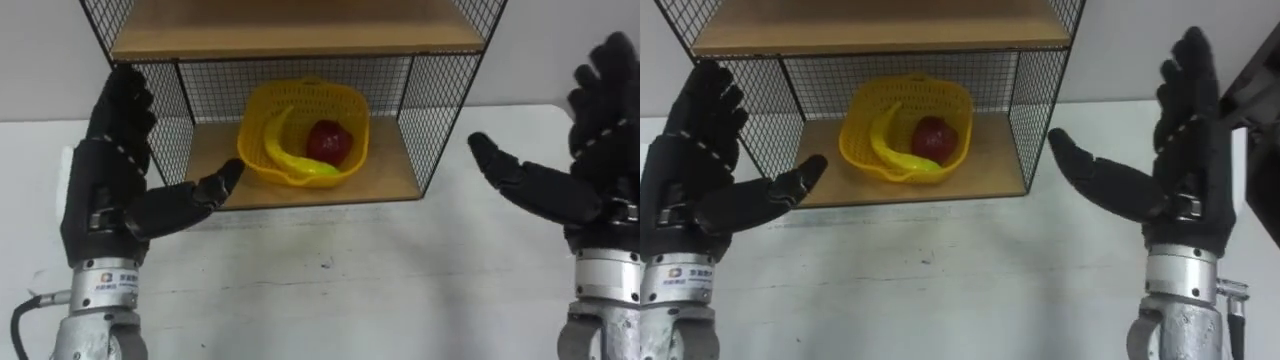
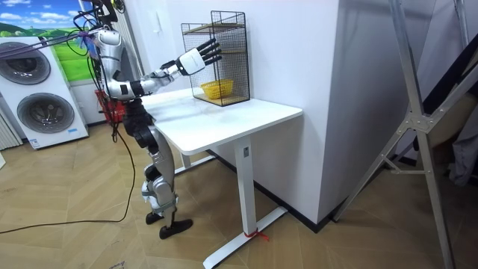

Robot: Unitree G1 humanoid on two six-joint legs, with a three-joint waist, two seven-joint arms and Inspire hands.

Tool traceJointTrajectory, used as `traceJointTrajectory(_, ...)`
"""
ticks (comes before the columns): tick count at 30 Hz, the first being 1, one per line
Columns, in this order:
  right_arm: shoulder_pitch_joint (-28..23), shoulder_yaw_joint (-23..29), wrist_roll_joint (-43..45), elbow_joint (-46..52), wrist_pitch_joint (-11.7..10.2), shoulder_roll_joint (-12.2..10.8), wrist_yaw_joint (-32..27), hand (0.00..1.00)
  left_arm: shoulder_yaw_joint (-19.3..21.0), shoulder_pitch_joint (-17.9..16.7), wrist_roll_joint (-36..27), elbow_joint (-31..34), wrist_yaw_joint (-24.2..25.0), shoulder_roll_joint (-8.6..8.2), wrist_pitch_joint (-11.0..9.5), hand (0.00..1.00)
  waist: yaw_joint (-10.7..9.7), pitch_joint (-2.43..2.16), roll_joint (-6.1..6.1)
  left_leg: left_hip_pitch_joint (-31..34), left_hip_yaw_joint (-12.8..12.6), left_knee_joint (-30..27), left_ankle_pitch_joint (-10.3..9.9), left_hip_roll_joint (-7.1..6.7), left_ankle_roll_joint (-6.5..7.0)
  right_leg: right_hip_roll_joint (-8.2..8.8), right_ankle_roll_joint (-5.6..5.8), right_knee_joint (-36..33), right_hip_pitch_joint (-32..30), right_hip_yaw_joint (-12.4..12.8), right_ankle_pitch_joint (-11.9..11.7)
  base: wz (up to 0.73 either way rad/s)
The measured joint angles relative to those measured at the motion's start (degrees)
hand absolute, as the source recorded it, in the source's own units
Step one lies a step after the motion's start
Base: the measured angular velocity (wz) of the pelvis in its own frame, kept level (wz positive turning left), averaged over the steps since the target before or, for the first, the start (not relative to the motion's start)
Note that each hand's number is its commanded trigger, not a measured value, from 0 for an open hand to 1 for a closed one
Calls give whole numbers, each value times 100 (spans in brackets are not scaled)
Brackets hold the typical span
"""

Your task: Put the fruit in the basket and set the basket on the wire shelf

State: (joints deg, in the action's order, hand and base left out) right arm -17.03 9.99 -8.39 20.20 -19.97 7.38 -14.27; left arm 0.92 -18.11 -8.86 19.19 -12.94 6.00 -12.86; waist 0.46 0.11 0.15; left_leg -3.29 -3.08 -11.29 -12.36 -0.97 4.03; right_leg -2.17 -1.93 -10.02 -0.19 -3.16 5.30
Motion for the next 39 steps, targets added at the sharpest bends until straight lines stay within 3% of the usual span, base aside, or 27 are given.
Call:
traceJointTrajectory(3, 5, 606, 48, 93, -252, 26, -640, 0, 252, -69, 542, 1, -516, 1, 0, 0, 28, -6, 10, 46, -2, -3, 0, 12, -17, -13, -12, 1, -43, 0, -7, -1)
traceJointTrajectory(5, 6, 1031, 67, 143, -266, 92, -1092, 0, 555, -71, 679, 2, -801, 29, 0, 0, 97, -3, 35, 70, 2, -5, -3, 19, -23, -22, -17, -3, -65, 9, -10, -2)
traceJointTrajectory(7, 12, 1506, -7, 141, -272, 363, -1572, 0, 1027, -70, 712, 235, -1232, 225, -7, 0, 167, -1, 40, 88, 17, -37, 3, 24, -33, -26, -24, -4, -83, -3, -13, 2)
traceJointTrajectory(8, 36, 1864, -14, 138, -277, 615, -1882, 0, 1616, -50, 670, 652, -1652, 408, -172, 0, 197, -3, 43, 93, 19, -41, 5, 27, -36, -22, -27, -13, -91, -8, -12, 7)
traceJointTrajectory(9, 84, 2175, -10, 132, -292, 863, -2197, 0, 2326, 19, 389, 917, -2157, 655, -598, 0, 169, -15, 60, 90, 24, -28, 5, 27, -37, 2, -31, -25, -94, -16, -4, 5)
traceJointTrajectory(10, 113, 2308, -7, 132, -309, 982, -2381, 0, 2666, 28, 200, 1013, -2396, 812, -806, 0, 166, -18, 65, 84, 28, -3, 5, 24, -37, 10, -33, -51, -97, -20, 13, 8)
traceJointTrajectory(11, 176, 2550, -52, 72, -356, 1164, -2696, 0, 3381, 11, -203, 1113, -2738, 1088, -1117, 0, 179, -26, 47, 78, 52, -1, 4, 15, -38, 13, -30, -77, -89, -25, 43, 13)
traceJointTrajectory(12, 198, 2819, -177, -37, -384, 1343, -2952, 0, 3901, 6, -617, 1093, -3007, 1291, -1284, 0, 160, -68, 66, 58, 93, -9, 3, 1, -38, 21, -22, -72, -54, -39, 63, 18)
traceJointTrajectory(15, 184, 3431, -478, -536, -230, 1536, -3460, 0, 4856, -223, -1538, 644, -3434, 1409, -1304, 0, 168, -68, 54, -81, 176, -2, 3, -39, -41, 94, -2, -202, -23, -95, 249, 20)
traceJointTrajectory(16, 180, 3515, -491, -682, -179, 1537, -3559, 0, 4955, -322, -1708, 462, -3509, 1405, -1273, 0, 166, -66, 49, -106, 187, 0, 2, -43, -43, 96, 22, -230, -8, -98, 285, 12)
traceJointTrajectory(18, 98, 3752, -737, -1198, 151, 1537, -3904, 0, 5162, -538, -2415, -387, -3903, 1392, -945, 0, 179, -56, 43, -109, 185, -20, -7, -52, -59, 114, 15, -330, -29, -131, 345, 5)
traceJointTrajectory(21, -40, 4000, -1373, -1841, 414, 1539, -4130, 0, 5293, -704, -3106, -1192, -4203, 1392, -811, 0, 175, -29, -44, 47, 184, -41, -8, -65, -97, 130, -1, -447, -220, -152, 366, 0)
traceJointTrajectory(25, -388, 4093, -1749, -2552, 636, 1537, -4262, 0, 5289, -777, -3626, -2310, -4276, 1392, -628, 0, 173, -35, -42, 121, 206, -44, 9, -75, -70, 133, -42, -460, -262, -164, 338, -3)
traceJointTrajectory(28, -591, 4067, -2099, -3701, 894, 1469, -4196, 0, 5165, -765, -3986, -3426, -4259, 1355, -379, 0, 160, -33, -45, 140, 223, -21, 5, -78, -62, 149, -43, -454, -285, -166, 333, 0)
traceJointTrajectory(32, -735, 4066, -2969, -5096, 1010, 1056, -4079, 0, 4859, -770, -4428, -4782, -4043, 993, -211, 0, 137, -42, -17, 171, 225, -22, 5, -83, -59, 169, -33, -472, -316, -174, 357, 0)
traceJointTrajectory(35, -760, 4011, -3340, -5934, 1004, 778, -4013, 0, 4715, -766, -4721, -5749, -3791, 762, -189, 0, 113, -99, 38, 152, 198, -39, -28, -79, -79, 169, -21, -490, -310, -152, 395, -2)
traceJointTrajectory(39, -765, 3647, -3620, -7035, 1002, 518, -3718, 0, 4499, -747, -4513, -6807, -3283, 547, -116, 0, 65, -101, 45, 61, 194, -33, -42, -75, -74, 169, -21, -491, -206, -154, 400, 2)
